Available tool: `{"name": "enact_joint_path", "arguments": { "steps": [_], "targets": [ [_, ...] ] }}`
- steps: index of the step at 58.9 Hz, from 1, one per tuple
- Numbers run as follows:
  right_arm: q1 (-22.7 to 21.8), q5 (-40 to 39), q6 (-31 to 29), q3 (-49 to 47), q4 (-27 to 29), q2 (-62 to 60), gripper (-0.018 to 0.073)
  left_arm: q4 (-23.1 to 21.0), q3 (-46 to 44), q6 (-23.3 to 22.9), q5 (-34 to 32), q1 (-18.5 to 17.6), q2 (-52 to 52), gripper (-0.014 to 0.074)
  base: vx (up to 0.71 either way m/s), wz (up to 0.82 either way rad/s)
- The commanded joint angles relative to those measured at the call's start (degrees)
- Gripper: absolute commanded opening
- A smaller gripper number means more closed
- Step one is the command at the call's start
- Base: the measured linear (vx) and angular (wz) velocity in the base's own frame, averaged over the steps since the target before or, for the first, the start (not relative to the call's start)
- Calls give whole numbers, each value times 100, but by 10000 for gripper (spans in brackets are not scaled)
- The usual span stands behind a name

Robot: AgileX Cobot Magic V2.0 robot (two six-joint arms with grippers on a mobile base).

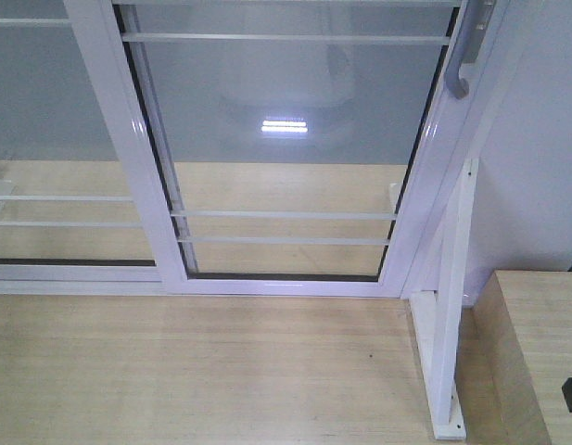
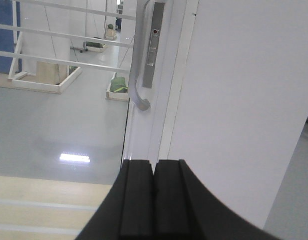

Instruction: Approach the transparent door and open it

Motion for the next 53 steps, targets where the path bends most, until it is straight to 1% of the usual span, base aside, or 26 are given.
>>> {"name": "enact_joint_path", "arguments": {
  "steps": [1,26,53],
  "targets": [
    [-20,-491,-60,28,-47,-93,-6,-47,90,-1,-479,-26,-86,-3,27,-11],
    [-20,-491,-60,28,-47,-93,-6,-47,90,-1,-479,-26,-86,-3,22,-5],
    [-20,-491,-60,28,-47,-93,-6,-47,90,-1,-479,-26,-86,-3,11,1]
  ]
}}
